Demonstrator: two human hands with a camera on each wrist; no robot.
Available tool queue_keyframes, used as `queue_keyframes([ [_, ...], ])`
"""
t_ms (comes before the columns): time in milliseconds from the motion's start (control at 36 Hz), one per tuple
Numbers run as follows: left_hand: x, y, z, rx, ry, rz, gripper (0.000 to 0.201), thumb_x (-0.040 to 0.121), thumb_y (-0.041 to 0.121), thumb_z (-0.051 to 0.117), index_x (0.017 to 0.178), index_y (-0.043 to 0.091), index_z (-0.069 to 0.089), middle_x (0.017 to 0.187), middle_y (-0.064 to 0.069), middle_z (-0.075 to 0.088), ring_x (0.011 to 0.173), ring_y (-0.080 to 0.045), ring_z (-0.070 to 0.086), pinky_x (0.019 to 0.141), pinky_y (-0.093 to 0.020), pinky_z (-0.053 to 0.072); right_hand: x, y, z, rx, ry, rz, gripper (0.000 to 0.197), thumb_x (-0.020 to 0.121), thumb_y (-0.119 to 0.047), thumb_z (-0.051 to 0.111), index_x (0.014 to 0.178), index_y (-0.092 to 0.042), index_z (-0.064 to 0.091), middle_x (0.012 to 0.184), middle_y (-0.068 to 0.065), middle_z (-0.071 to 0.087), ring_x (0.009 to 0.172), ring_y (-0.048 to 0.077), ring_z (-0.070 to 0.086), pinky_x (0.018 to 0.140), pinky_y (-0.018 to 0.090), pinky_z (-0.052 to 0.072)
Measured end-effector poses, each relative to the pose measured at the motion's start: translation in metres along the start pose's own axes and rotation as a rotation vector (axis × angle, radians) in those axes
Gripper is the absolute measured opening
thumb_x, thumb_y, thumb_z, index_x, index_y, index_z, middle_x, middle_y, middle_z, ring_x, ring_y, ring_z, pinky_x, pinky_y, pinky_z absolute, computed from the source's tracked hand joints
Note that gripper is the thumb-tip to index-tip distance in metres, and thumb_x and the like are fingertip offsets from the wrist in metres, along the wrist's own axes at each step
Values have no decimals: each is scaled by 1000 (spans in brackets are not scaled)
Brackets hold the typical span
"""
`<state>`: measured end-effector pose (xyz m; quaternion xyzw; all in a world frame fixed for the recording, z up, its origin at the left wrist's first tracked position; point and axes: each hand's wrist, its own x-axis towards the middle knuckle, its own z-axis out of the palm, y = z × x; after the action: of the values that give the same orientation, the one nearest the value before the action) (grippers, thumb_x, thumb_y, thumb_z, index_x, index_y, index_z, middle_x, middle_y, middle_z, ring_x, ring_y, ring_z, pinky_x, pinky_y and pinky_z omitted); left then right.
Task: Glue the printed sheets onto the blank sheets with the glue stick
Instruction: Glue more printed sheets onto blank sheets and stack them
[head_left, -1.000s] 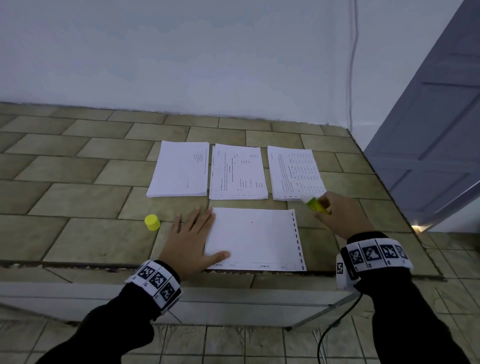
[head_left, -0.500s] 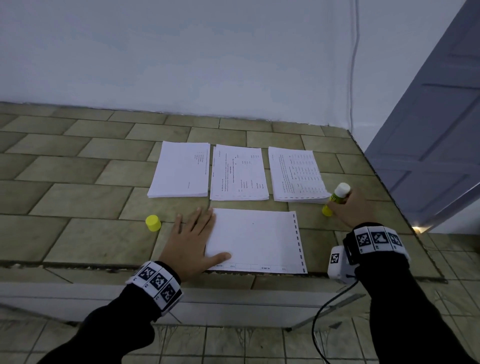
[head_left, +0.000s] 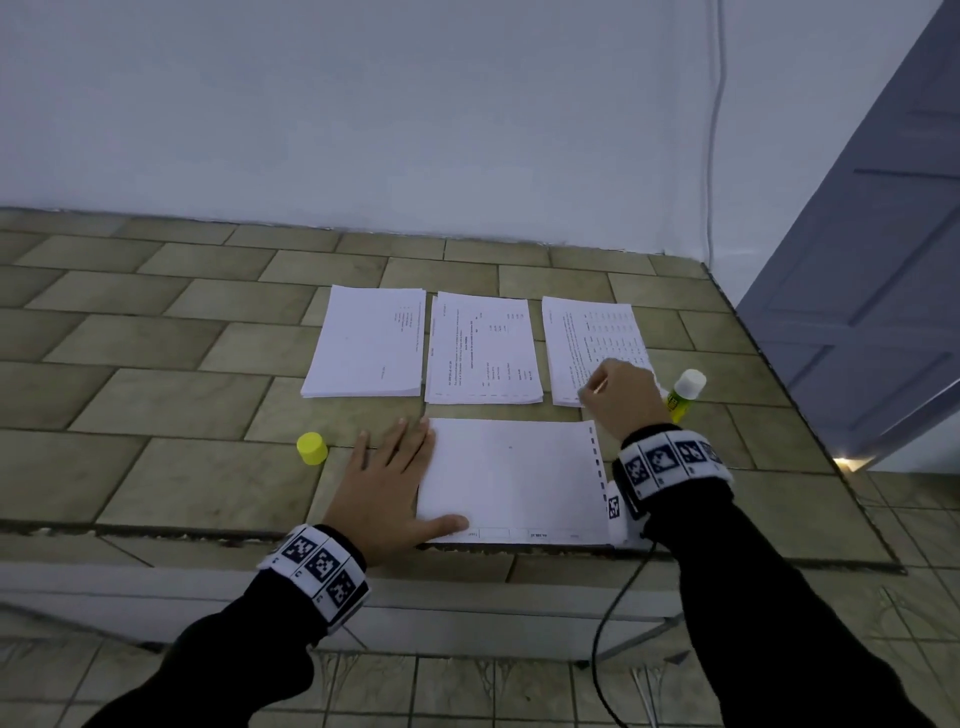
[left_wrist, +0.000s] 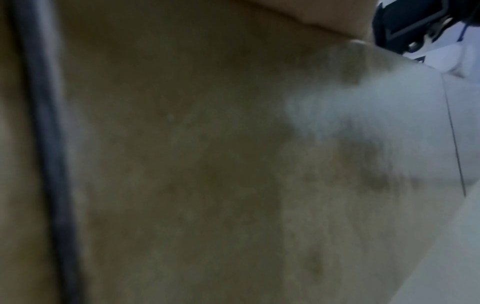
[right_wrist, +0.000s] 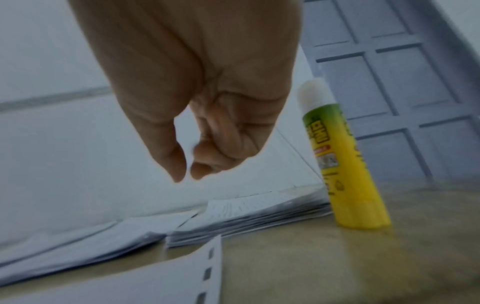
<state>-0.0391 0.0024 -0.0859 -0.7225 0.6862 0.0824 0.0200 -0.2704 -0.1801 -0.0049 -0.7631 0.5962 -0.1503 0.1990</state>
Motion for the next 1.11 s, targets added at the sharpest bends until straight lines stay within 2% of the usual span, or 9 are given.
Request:
queue_keyframes([
  [139,-1,0,-1,-4,7,-5,130,54,100,-13,155,18,-10,159,4,-22,149,-16,-17,119,-52,-9,27,-3,18,-192,-85,81,41,91,-30,60,120,-4,46,123,15,49,114,31,50,91,39,44],
  [278,-1,-1,1,-32,22,-6,126,57,99,-12,153,18,-14,158,4,-24,149,-15,-18,119,-52,-10,36,0,28,-255,-191,170,58,88,-43,63,125,-4,43,128,17,50,118,33,50,99,43,44],
  [472,-3,-1,0,-79,66,-14,110,65,91,-20,148,19,-20,161,4,-17,149,-14,-17,120,-48,-11,44,-1,25,-319,-173,138,54,87,-40,67,124,-7,45,127,16,48,118,32,48,97,43,45],
  [611,-2,-2,0,-115,87,-17,110,68,88,-20,153,18,-12,162,4,-10,149,-11,-13,120,-46,-10,46,3,20,-173,-80,138,36,88,-30,64,114,-8,51,117,14,58,108,31,56,93,41,47],
  [805,-3,-7,1,-312,157,-7,107,74,89,-7,157,21,1,163,7,1,149,-5,-4,121,-40,-9,33,-3,1,80,56,15,40,85,-29,67,117,-8,56,115,11,62,104,26,58,86,35,45],
  [917,-3,-6,-5,-639,339,14,90,84,84,15,147,23,36,149,14,42,137,-3,36,119,-38,20,10,-8,-9,147,10,-141,39,75,-33,73,112,-22,62,116,8,60,110,25,54,97,46,42],
  [972,-6,-3,-13,-856,449,-12,70,87,77,30,131,26,50,129,28,53,118,9,48,105,-19,36,-3,-8,-10,140,-73,-189,39,65,-45,71,102,-41,61,122,1,58,119,22,48,103,53,35],
  [1055,-8,-6,-27,-1118,481,-133,69,84,71,33,139,31,43,135,22,49,121,11,46,99,-7,33,-20,-1,-8,101,-197,-246,37,63,-53,71,95,-56,53,145,1,42,140,22,26,113,55,20],
  [1111,-1,-10,-34,-1268,503,-173,57,90,65,34,137,33,41,131,12,56,116,5,55,98,-16,41,-33,2,-9,66,-255,-280,39,76,-39,77,108,-48,56,157,7,24,147,24,11,119,49,10],
])
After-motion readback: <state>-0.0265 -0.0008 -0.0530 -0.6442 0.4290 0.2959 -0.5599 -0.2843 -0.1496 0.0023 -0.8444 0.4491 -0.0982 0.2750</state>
